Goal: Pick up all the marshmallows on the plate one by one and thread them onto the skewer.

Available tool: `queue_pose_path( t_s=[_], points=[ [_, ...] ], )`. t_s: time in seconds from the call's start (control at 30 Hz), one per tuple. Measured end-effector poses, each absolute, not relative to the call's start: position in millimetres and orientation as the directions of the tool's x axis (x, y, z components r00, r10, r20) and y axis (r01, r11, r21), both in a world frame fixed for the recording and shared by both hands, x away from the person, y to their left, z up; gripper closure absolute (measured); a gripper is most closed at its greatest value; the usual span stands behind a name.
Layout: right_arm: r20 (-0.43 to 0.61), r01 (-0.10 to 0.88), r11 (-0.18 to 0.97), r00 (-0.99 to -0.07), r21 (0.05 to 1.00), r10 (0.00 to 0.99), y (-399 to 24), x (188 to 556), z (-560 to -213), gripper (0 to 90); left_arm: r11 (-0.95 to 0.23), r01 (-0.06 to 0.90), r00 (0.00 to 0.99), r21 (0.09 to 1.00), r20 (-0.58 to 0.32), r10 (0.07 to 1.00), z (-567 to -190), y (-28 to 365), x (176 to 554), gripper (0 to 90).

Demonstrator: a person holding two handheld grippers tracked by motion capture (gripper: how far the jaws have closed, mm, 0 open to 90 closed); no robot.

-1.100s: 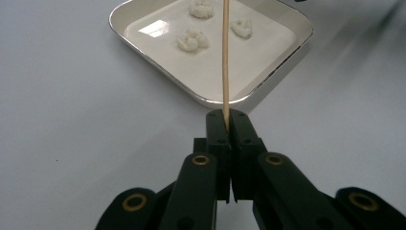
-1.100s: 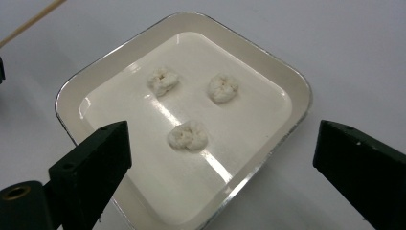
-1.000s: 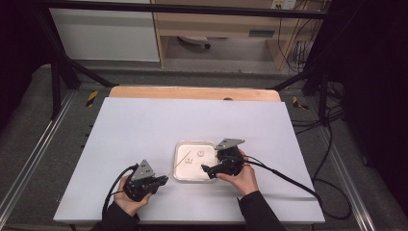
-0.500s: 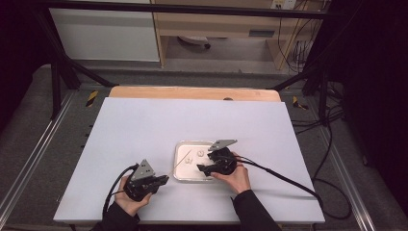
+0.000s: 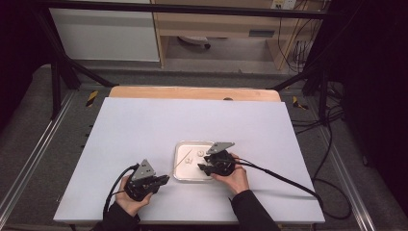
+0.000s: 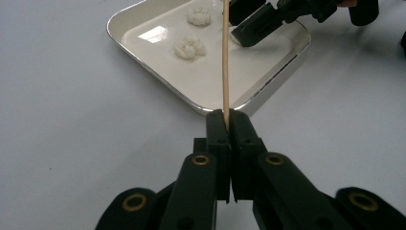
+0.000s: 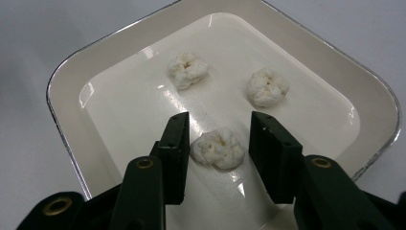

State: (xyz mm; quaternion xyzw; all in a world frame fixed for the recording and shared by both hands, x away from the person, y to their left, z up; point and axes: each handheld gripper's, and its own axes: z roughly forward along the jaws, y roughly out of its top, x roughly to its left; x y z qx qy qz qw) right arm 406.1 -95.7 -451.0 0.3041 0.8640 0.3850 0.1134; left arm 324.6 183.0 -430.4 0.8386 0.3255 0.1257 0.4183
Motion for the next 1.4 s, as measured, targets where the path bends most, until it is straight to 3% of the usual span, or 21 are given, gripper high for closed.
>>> queue_pose_path(
  t_s=[0.4,1.4],
  points=[
    [0.046,0.442,0.502,-0.783,0.743,0.621,-96.3,404.8,-449.4,67.7,-0.430,0.438,0.755,0.790,-0.063,0.653,-430.8,182.0,324.9,88.2],
    [0.201,0.440,0.279,-0.772,0.853,0.603,-126.4,393.6,-388.8,67.8,-0.391,0.385,0.768,0.836,-0.056,0.638,-425.2,176.3,319.8,88.2]
  ],
)
